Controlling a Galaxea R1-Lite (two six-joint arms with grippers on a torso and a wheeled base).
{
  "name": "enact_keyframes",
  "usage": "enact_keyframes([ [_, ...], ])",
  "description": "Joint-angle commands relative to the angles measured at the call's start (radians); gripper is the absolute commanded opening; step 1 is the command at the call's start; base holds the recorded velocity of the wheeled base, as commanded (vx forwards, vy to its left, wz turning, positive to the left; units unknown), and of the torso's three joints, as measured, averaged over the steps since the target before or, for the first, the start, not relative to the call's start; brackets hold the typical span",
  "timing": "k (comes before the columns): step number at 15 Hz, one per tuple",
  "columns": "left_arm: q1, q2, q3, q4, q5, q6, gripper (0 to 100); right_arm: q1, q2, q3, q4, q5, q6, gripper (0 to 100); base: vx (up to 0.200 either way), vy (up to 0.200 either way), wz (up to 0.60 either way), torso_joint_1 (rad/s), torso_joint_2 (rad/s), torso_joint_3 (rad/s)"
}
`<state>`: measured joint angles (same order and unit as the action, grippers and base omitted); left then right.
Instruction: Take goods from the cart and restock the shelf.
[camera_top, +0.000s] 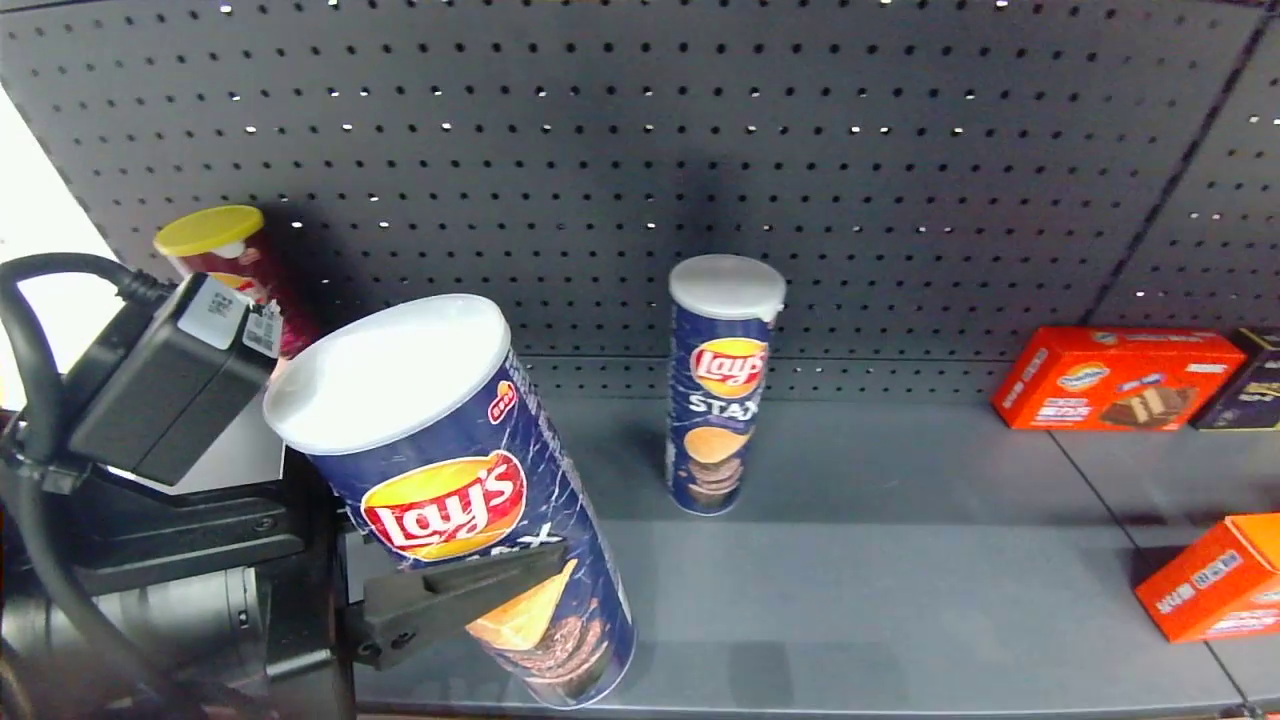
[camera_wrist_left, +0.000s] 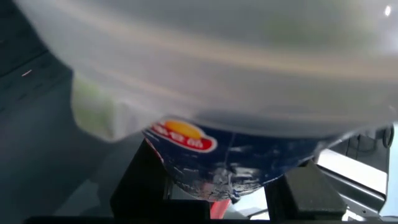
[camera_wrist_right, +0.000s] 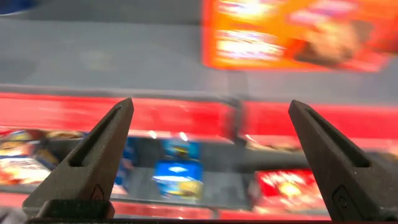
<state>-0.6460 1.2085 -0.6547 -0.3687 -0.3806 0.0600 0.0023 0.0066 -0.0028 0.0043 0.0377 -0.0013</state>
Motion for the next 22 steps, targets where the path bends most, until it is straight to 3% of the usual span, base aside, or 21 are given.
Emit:
enact_keyframes([
  [1,0.003,-0.004,0.003,0.001,0.000,-0.002,0,0.001,0.000,0.001,0.000,0.001,0.000,100,0.000,0.000,0.00,0.000,0.00,0.000],
  [7,0.015,-0.014,0.009,0.002,0.003,-0.002,0,0.001,0.000,0.000,0.000,0.001,0.000,100,0.000,0.000,0.00,0.000,0.00,0.000],
  [12,0.072,-0.069,0.038,0.002,0.002,-0.002,0,0.001,0.000,0.001,0.000,0.001,0.000,100,0.000,0.000,0.00,0.000,0.00,0.000],
  [22,0.089,-0.096,0.079,-0.001,0.019,-0.002,0,0.001,-0.002,-0.022,-0.015,0.001,-0.003,100,0.000,0.000,0.00,0.000,0.00,0.000],
])
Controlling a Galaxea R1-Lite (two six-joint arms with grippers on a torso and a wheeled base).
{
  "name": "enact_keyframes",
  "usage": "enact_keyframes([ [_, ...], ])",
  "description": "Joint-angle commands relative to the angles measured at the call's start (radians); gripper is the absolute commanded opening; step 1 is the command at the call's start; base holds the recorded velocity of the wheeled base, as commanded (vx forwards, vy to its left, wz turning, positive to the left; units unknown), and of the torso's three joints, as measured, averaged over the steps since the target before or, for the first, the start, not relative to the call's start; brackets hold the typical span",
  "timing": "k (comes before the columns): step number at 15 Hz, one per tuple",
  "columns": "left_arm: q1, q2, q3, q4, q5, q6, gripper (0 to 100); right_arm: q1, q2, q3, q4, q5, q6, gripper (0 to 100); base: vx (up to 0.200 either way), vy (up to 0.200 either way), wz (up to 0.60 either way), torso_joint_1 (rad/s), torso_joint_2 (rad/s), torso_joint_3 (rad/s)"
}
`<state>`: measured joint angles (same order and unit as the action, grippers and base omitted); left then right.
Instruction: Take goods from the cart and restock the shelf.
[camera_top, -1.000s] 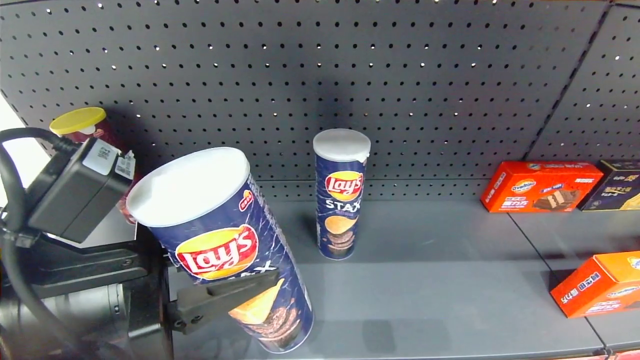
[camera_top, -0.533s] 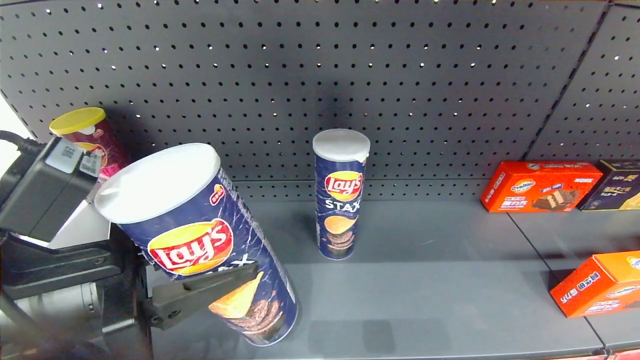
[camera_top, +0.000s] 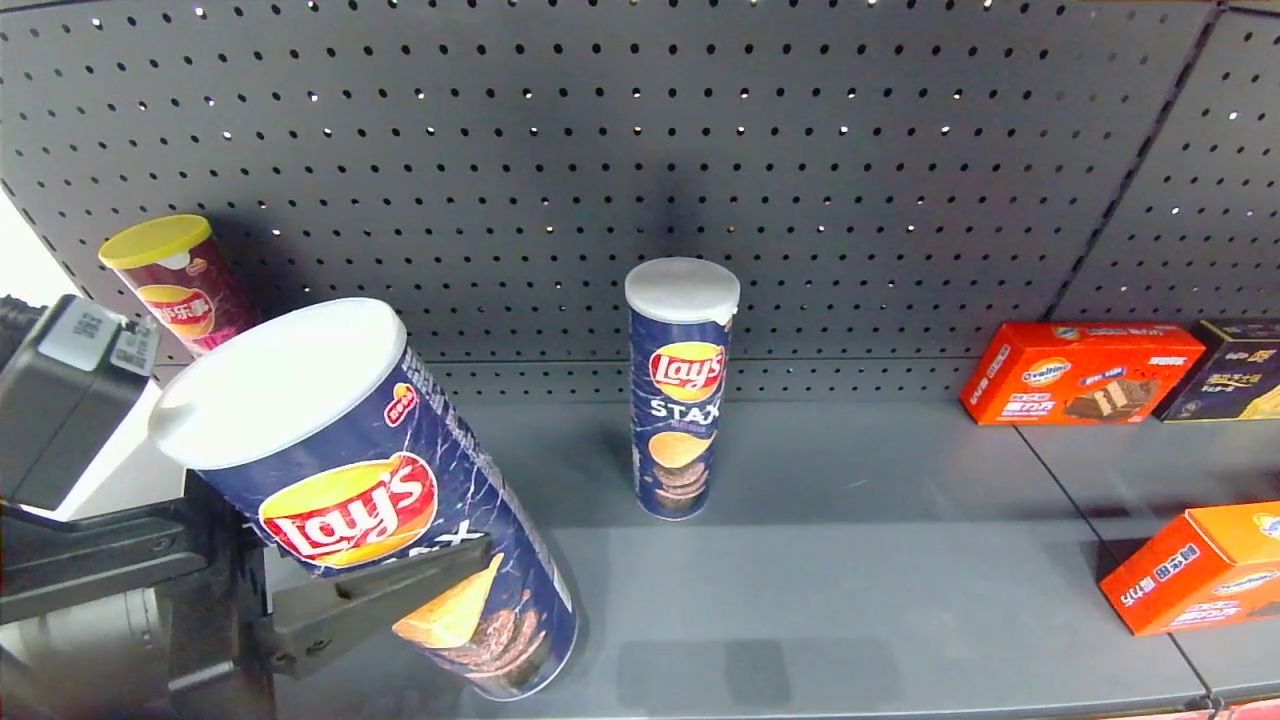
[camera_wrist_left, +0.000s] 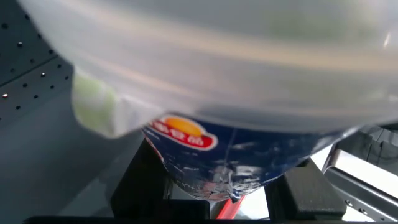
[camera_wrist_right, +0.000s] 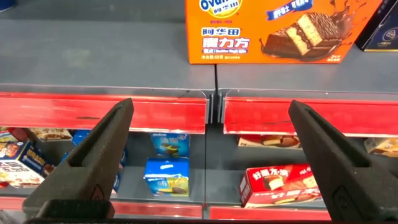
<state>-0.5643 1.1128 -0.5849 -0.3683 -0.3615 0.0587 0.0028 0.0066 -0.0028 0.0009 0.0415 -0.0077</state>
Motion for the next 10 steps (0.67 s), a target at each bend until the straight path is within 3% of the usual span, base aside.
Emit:
enact_keyframes([
  [1,0.032,-0.002,0.007,-0.001,-0.010,0.000,0,0.008,0.084,-0.161,-0.032,0.018,0.005,100,0.000,0.000,0.00,0.000,0.00,0.000],
  [7,0.086,-0.007,0.027,-0.001,-0.070,-0.010,0,0.114,0.414,-0.444,0.014,0.176,0.009,100,0.000,0.000,0.00,0.000,0.00,0.000],
  [10,0.089,-0.007,0.028,-0.003,-0.077,-0.008,0,0.140,0.609,-0.539,0.018,0.193,-0.074,100,0.000,0.000,0.00,0.000,0.00,0.000],
])
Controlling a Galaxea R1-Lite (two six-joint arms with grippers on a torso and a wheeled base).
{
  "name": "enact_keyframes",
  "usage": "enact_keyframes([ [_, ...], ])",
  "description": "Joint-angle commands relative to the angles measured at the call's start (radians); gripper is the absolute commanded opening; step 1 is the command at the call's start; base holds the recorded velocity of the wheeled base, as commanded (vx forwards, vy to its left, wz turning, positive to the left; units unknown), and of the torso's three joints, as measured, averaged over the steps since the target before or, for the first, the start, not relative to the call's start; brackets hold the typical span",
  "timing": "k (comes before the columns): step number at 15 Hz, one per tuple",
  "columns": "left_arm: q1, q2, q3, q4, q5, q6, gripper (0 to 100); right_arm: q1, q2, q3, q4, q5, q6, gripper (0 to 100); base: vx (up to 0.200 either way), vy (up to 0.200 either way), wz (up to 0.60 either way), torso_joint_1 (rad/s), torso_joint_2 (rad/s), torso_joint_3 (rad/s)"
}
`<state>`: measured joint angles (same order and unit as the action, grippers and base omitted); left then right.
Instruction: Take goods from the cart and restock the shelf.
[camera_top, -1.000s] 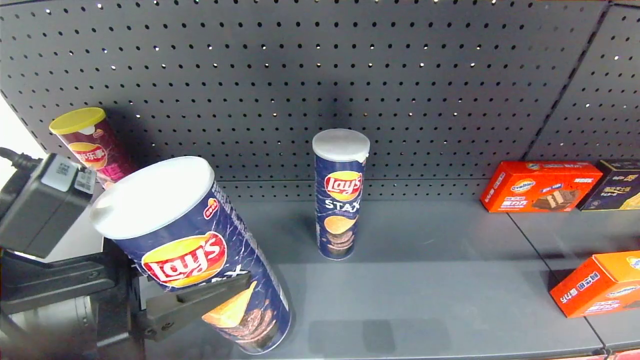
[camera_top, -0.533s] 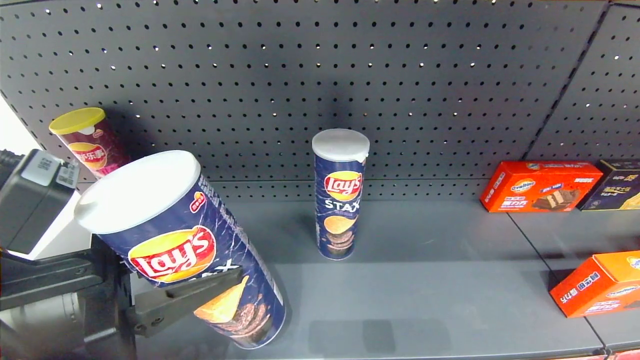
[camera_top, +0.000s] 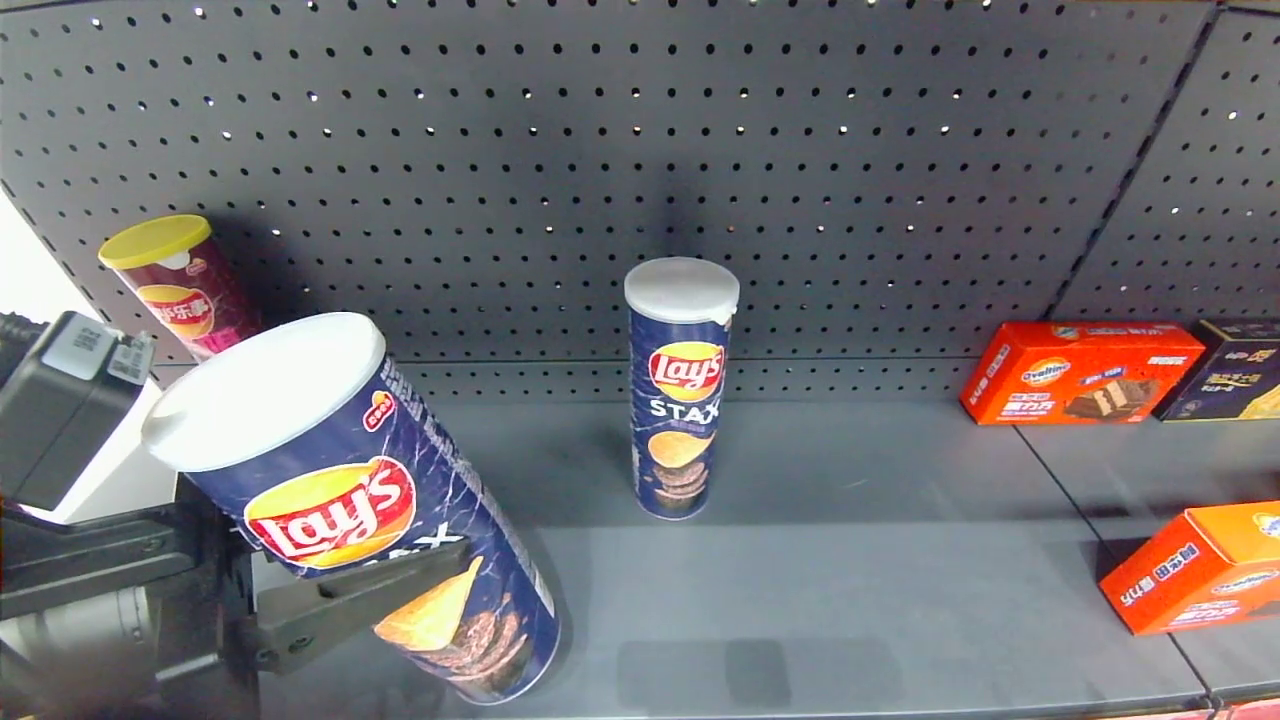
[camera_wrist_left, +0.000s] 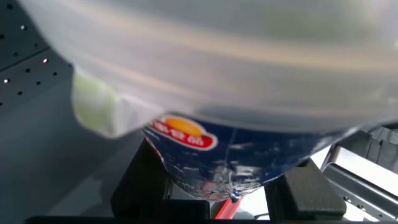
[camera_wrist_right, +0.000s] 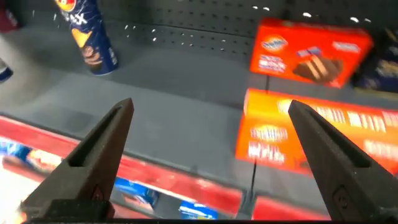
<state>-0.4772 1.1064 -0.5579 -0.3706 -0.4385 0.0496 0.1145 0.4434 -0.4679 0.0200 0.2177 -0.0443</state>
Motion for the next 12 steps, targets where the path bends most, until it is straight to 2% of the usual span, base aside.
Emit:
enact_keyframes([
  [1,0.002,0.000,0.003,-0.001,0.000,0.001,0,0.062,0.239,-0.118,-0.015,0.017,-0.051,100,0.000,0.000,0.00,0.000,0.00,0.000],
  [4,0.002,-0.002,0.003,-0.001,0.000,0.000,0,0.177,0.365,-0.190,-0.012,0.006,-0.052,100,0.000,0.000,0.00,0.000,0.00,0.000],
  [12,0.003,-0.002,-0.005,-0.001,0.000,0.000,0,0.367,0.618,-0.359,-0.028,-0.031,-0.039,100,0.000,0.000,0.00,0.000,0.00,0.000],
])
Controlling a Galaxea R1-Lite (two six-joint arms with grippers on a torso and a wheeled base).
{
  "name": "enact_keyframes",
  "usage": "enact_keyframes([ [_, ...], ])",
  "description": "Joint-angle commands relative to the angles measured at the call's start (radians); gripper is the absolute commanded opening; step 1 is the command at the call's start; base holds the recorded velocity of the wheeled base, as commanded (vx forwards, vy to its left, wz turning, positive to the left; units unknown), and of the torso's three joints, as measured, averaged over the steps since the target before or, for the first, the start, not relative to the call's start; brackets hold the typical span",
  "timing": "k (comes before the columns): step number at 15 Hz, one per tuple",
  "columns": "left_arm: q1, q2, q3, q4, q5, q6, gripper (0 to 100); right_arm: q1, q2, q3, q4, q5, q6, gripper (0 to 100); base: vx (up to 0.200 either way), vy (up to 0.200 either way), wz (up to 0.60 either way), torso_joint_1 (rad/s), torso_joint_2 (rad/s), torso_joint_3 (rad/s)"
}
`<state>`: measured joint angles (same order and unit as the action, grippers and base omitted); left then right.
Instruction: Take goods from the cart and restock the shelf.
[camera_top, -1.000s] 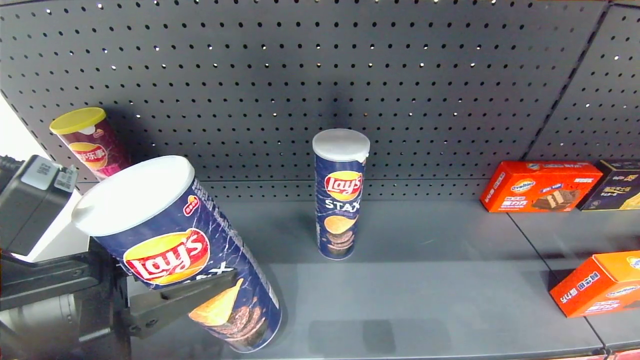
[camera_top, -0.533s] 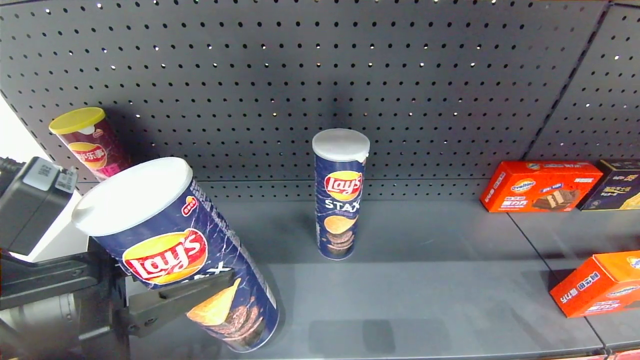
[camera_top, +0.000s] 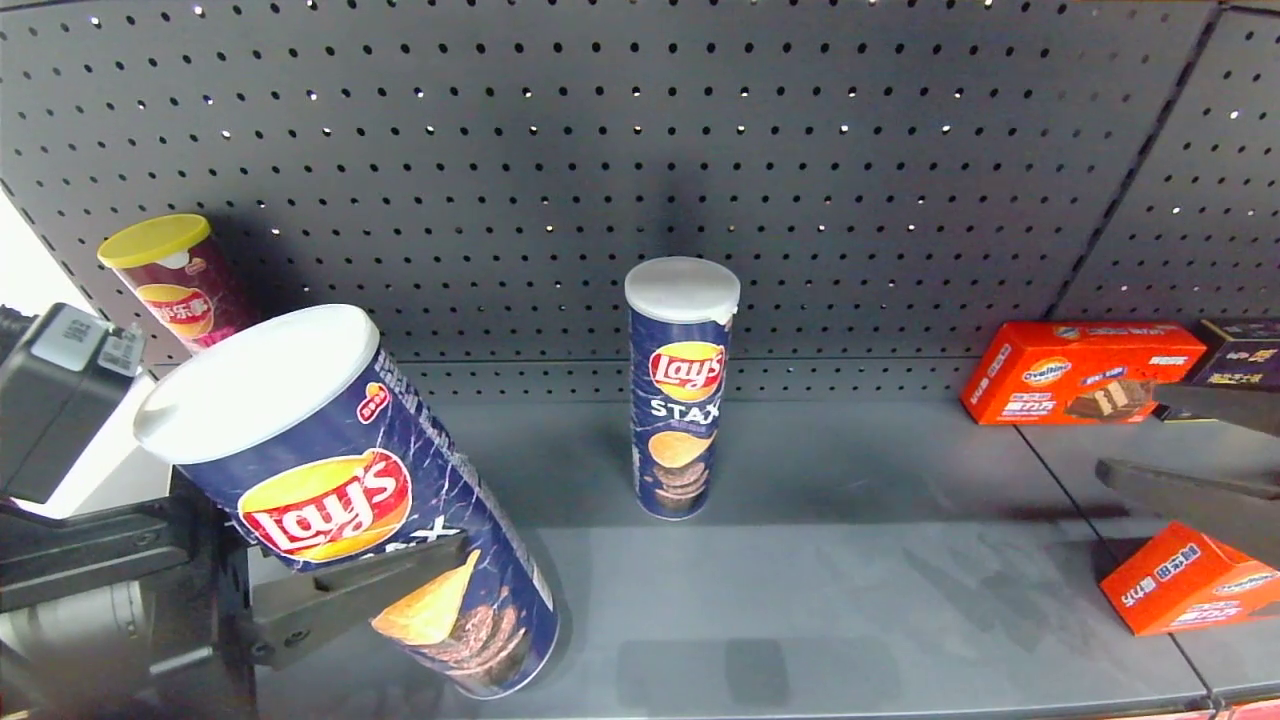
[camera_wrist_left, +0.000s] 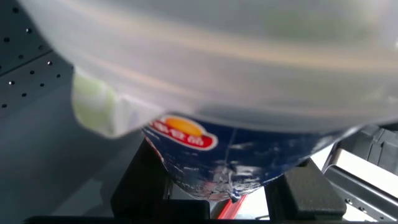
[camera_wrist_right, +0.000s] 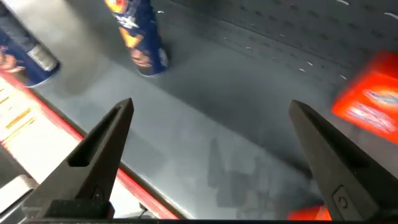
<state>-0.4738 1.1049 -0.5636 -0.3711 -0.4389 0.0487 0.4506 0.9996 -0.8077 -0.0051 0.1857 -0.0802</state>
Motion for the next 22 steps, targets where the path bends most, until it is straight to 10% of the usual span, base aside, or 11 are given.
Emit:
enact_keyframes([
  [1,0.001,0.000,-0.001,0.000,0.000,0.000,0,0.056,0.093,-0.028,-0.024,0.000,-0.004,100,0.000,0.000,0.00,0.000,0.00,0.000],
  [11,0.018,-0.011,-0.004,0.004,0.002,0.000,0,0.108,0.291,-0.041,-0.121,0.069,-0.070,100,0.000,0.000,0.00,0.000,0.00,0.000],
  [22,0.018,-0.011,-0.002,0.003,-0.003,-0.001,0,0.062,0.537,-0.054,-0.564,0.337,-0.076,100,0.000,0.000,0.00,0.000,0.00,0.000],
])
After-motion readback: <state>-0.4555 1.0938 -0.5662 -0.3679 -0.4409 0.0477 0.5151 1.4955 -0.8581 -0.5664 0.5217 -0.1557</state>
